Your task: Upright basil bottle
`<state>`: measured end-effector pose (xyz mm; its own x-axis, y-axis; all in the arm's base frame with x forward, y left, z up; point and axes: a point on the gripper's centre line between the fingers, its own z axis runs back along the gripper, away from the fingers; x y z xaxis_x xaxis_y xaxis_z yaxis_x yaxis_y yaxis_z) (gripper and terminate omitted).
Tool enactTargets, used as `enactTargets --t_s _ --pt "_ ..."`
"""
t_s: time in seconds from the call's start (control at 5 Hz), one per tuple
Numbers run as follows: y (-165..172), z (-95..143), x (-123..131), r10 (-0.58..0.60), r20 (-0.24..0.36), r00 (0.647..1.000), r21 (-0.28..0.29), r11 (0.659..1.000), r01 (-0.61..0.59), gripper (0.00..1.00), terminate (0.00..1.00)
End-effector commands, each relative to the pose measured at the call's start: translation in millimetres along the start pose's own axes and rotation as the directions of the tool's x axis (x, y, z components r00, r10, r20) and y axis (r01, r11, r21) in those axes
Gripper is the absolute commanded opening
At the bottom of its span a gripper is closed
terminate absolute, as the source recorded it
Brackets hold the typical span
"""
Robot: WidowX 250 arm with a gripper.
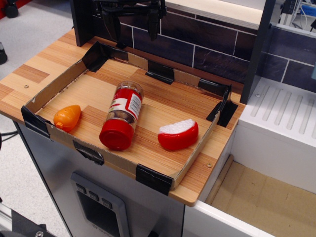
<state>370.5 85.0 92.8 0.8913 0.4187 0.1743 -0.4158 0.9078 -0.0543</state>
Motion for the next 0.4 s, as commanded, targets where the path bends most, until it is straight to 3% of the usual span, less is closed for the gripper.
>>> enactTargets --t_s 0.0,0.2 --pt "0.0 0.0 0.0 0.0 0.0 1.0 0.0 1.0 0.0 1.0 0.0" --pt "4.7 22.3 -20.1 -0.037 0.043 0.998 -0.063 0.997 0.04 1.0 0.0"
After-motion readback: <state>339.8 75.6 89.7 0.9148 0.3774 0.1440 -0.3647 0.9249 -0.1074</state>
